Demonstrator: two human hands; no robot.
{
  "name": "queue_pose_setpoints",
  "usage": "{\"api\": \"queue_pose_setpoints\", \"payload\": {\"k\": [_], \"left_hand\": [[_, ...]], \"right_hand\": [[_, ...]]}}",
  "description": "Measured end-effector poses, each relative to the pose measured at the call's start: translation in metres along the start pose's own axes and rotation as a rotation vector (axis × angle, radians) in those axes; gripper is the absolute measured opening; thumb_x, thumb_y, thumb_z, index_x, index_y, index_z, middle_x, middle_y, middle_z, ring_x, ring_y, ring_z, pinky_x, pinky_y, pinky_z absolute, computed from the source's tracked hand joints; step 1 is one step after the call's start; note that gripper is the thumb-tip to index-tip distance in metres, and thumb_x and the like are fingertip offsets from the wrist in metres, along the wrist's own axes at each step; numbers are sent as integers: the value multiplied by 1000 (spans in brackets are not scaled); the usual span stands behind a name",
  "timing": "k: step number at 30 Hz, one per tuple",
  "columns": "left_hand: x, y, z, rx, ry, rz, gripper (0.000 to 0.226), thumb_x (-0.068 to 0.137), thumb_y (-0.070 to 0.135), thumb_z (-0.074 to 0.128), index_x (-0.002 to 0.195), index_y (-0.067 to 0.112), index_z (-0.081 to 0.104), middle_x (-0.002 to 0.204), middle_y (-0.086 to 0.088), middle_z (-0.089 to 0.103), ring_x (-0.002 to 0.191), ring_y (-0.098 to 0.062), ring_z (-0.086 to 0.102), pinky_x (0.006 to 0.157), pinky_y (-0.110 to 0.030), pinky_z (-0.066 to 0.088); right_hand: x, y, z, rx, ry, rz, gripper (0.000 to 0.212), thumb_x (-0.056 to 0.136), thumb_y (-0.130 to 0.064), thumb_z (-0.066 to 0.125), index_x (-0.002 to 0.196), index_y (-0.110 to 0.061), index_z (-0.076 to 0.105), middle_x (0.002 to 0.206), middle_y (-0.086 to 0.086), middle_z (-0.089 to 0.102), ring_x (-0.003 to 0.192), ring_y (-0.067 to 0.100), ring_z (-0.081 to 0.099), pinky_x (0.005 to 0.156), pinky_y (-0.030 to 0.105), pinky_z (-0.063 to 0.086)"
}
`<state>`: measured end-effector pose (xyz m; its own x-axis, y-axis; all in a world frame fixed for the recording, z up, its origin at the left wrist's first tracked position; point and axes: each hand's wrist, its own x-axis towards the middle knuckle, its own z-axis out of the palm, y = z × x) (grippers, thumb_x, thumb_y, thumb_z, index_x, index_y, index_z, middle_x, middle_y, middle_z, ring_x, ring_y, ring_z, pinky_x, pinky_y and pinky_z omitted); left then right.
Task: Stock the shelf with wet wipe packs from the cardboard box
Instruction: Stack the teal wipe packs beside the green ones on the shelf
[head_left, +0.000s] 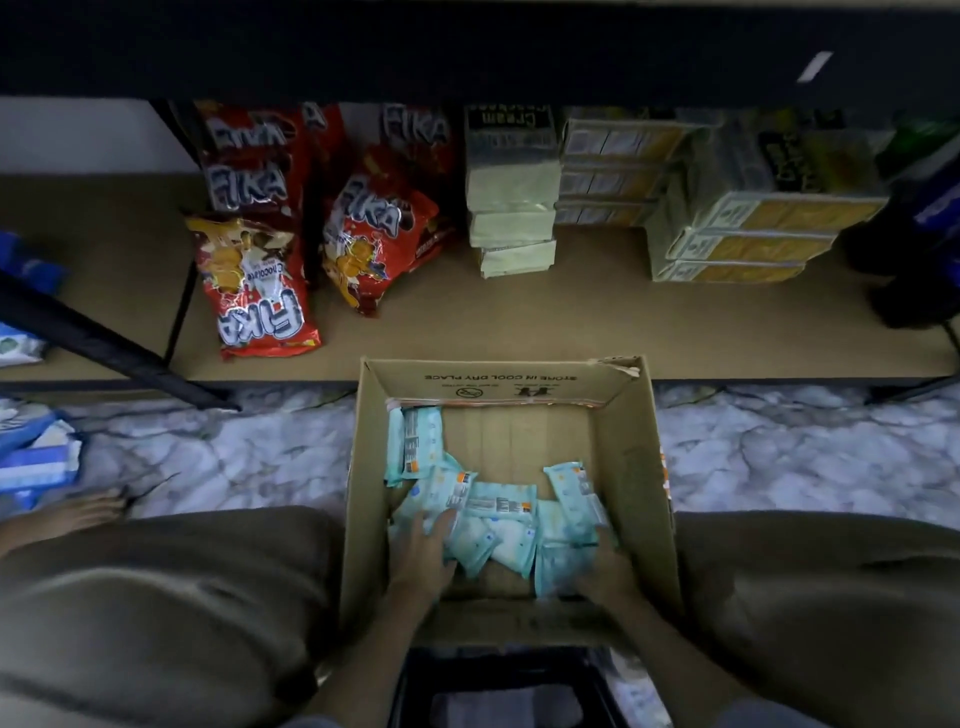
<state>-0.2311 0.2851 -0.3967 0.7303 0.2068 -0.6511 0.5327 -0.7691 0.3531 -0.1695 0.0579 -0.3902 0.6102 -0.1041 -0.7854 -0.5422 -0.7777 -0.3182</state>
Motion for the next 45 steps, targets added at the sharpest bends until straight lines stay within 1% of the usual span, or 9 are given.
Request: {"api": "queue_pose_setpoints", "payload": {"k": [3, 9, 12, 15, 19, 21, 25, 33, 45], "left_hand": [[10, -9, 9, -104, 7, -103, 91, 79, 30, 68, 147, 30, 7, 150, -18, 4, 141, -34, 12, 115, -35, 20], [34, -11, 23, -413, 43, -124, 100, 68, 12, 80, 145, 19, 17, 146, -24, 20, 139, -35, 18, 113, -38, 24], [47, 7, 22, -409, 25, -76, 88, 72, 21, 78, 143, 26, 27, 142, -16, 25, 135, -31, 27, 106, -32, 29], [61, 20, 14, -257, 141, -78, 70, 72, 45, 73, 133, 32, 42, 138, -9, 27, 127, -29, 31, 102, -34, 32], [78, 34, -1, -182, 199, -77, 70, 76, 47, 67, 137, 32, 36, 142, -8, 20, 127, -29, 25, 102, -39, 32], [84, 39, -1, -161, 147, -76, 78, 74, 42, 71, 140, 34, 30, 142, -9, 18, 127, -32, 26, 103, -40, 33], [88, 43, 6, -197, 53, -110, 96, 68, 28, 80, 143, 36, 20, 144, -13, 9, 128, -36, 30, 102, -41, 36], [90, 39, -3, -402, 7, -5, 83, 72, -1, 71, 140, 29, 33, 120, -14, 50, 113, -29, 50, 83, -23, 40], [22, 81, -99, -512, 237, 304, 81, 63, 3, 81, 132, 21, 43, 132, -6, 49, 122, -22, 46, 87, -14, 32]], "right_hand": [[7, -5, 10, 55, 27, -16, 112, 62, -9, 82, 148, -12, 10, 146, 20, 31, 133, 32, 35, 104, 36, 35], [30, -18, 32, 135, 25, -33, 127, 61, -12, 85, 143, -22, -11, 149, 19, 27, 136, 32, 30, 107, 42, 34], [39, -30, 32, 140, 30, -25, 109, 72, -11, 78, 148, -15, 0, 147, 21, 27, 134, 34, 33, 103, 37, 34], [46, -41, 22, -48, 126, -32, 94, 77, -35, 72, 148, -27, 11, 141, 21, 26, 125, 39, 39, 100, 40, 39], [63, -64, 9, -250, 297, -198, 72, 80, -43, 64, 142, -28, 32, 133, 18, 34, 119, 35, 39, 97, 40, 37], [75, -75, 2, -355, 329, -248, 72, 81, -44, 62, 143, -28, 29, 133, 18, 32, 117, 36, 36, 98, 40, 34], [94, -75, -7, -560, 123, -219, 84, 84, -43, 59, 148, -34, 5, 146, 16, 20, 129, 33, 29, 105, 40, 29], [90, -79, -16, -492, -17, -207, 85, 80, -28, 67, 146, -39, 14, 133, 16, 41, 120, 33, 47, 98, 34, 43], [-25, -136, -81, -412, 205, -421, 86, 73, -41, 70, 143, -43, 18, 125, 9, 42, 114, 30, 53, 90, 34, 44]]}}
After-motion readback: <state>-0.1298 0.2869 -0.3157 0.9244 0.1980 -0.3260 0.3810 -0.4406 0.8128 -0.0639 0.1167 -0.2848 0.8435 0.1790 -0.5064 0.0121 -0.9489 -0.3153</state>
